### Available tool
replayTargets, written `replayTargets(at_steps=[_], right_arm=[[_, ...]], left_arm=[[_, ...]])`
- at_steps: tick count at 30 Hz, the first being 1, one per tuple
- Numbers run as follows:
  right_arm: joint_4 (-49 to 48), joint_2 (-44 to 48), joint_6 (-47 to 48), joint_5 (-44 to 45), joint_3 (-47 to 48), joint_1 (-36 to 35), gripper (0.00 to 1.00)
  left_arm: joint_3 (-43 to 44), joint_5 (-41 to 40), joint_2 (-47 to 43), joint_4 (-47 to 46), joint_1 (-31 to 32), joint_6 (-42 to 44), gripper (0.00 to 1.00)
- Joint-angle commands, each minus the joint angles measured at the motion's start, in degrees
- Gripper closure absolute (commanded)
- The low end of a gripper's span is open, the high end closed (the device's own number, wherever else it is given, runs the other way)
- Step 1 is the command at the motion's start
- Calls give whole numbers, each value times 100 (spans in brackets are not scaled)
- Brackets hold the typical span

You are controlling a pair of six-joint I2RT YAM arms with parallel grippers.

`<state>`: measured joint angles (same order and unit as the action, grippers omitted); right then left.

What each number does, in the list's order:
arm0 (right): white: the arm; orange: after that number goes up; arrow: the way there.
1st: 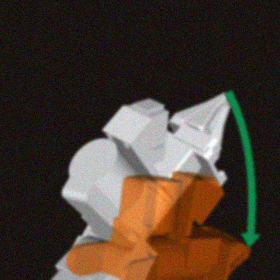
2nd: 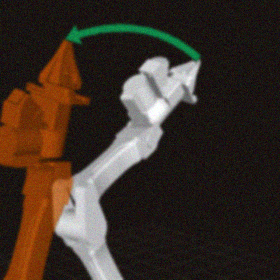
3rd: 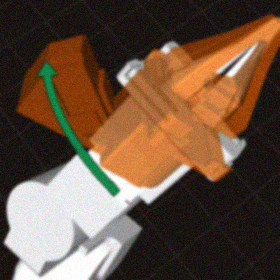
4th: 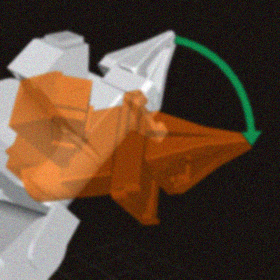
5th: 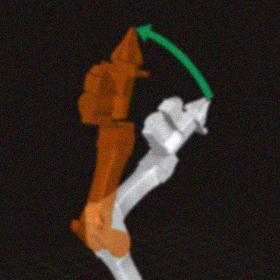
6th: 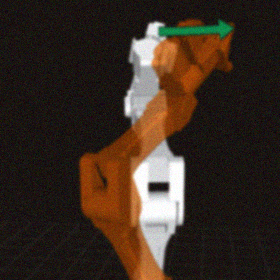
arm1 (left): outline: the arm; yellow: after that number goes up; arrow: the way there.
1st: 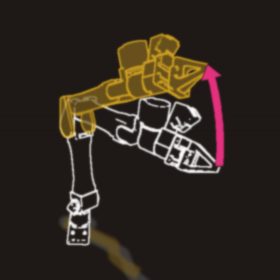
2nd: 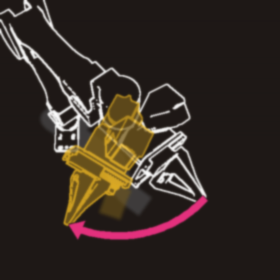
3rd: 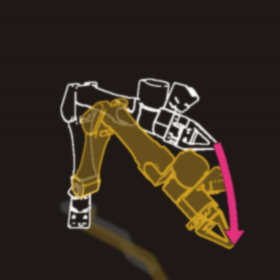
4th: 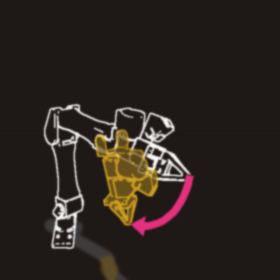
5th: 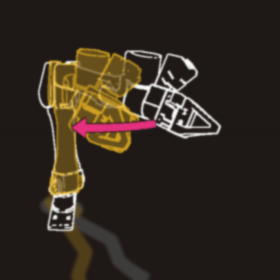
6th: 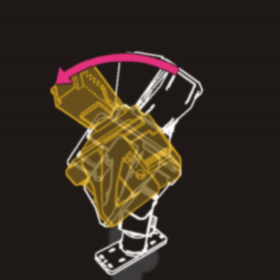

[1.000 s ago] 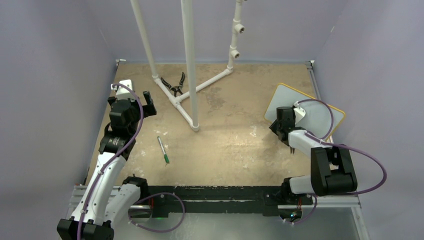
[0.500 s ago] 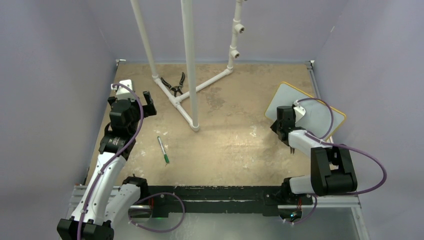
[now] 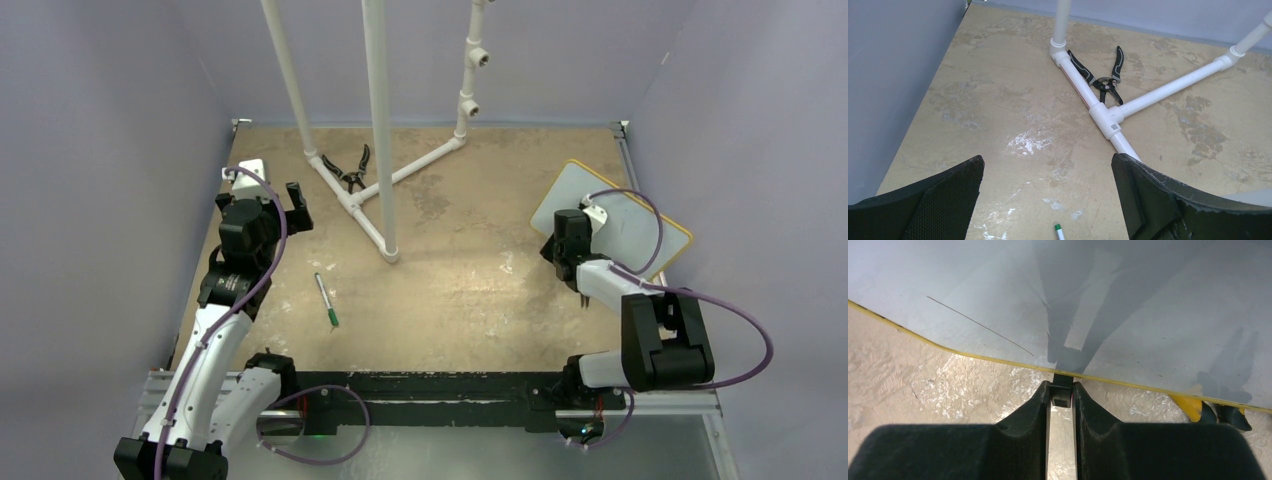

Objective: Write a sentence on the whiteboard
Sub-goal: Move the whiteboard stand to the center of the board.

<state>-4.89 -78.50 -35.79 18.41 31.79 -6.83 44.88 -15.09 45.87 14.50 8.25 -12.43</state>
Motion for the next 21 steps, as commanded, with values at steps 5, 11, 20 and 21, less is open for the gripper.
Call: replayTargets(at_steps=[5, 11, 20, 21], right_arm=[[-342, -230, 230, -124, 326, -570, 100], [-176, -473, 245, 127, 556, -994, 100], [-277, -712, 217, 95, 721, -1585, 100], [-293, -737, 221, 85, 730, -1642, 100]], left_arm=[[109, 83, -25, -123, -43, 36, 1], [111, 84, -16, -123, -43, 38, 1], [107, 77, -8, -123, -42, 38, 1], [100, 72, 1, -120, -43, 38, 1]])
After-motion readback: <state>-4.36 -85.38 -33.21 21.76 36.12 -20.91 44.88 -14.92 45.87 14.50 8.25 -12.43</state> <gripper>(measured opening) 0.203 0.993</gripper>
